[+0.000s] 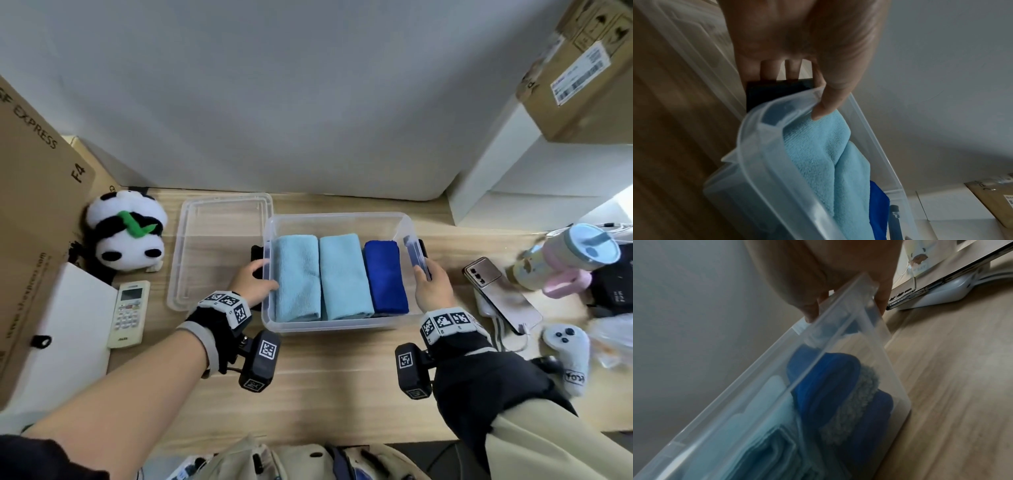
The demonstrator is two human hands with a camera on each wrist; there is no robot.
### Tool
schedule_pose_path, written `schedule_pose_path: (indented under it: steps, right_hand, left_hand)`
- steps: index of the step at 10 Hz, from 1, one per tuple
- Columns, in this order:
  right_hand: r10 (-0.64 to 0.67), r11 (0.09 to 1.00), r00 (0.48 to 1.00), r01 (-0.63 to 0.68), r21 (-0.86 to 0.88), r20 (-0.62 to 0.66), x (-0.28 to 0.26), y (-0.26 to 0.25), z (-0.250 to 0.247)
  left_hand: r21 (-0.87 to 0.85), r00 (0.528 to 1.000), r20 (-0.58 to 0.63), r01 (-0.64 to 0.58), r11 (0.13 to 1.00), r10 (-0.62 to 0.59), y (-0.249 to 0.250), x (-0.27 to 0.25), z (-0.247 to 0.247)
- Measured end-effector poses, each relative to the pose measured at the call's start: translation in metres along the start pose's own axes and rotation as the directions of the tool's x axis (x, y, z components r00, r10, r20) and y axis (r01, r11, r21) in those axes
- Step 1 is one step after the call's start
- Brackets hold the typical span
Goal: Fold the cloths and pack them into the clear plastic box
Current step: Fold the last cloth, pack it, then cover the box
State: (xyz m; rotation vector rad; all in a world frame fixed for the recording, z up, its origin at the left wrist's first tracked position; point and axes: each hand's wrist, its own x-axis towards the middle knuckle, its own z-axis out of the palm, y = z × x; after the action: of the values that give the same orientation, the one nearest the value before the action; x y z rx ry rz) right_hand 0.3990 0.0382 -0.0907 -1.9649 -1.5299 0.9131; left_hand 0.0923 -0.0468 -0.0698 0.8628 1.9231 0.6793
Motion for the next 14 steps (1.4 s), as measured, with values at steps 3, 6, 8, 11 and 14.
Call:
schedule_pose_path:
  steps: [3, 6, 8, 11, 14]
  right_hand:
    - [0.040, 0.998, 0.999, -0.041, -0.047, -0.025, -0.012, -0.009, 0.002]
    - [0.069, 0.993, 0.995, -0.075, -0.095, -0.068, -0.018, -0.012, 0.004]
    - [0.080, 0.992, 0.994, -0.086, -0.089, -0.076, -0.018, -0.009, 0.006]
    - [0.094, 0.989, 0.990, -0.105, -0.104, -0.104, -0.018, -0.005, 0.009]
    - [0.080, 0.990, 0.995, -0.086, -0.112, -0.061, -0.017, -0.005, 0.008]
  left_hand:
    - [-0.409, 0.965, -0.050, 0.214, 0.887, -0.256, -0.040, -0.003, -0.019]
    - [-0.523, 0.845, 0.089, 0.490, 0.697, -0.527, -0.094, 0.019, -0.032]
    - [-0.486, 0.846, 0.127, 0.508, 0.711, -0.518, -0.099, 0.042, -0.027]
    - [-0.709, 0.841, 0.147, 0.457, 0.537, -0.522, -0.092, 0.036, -0.034]
    - [-0.898, 0.927, 0.105, 0.244, 0.366, -0.361, -0.063, -0.011, -0.056]
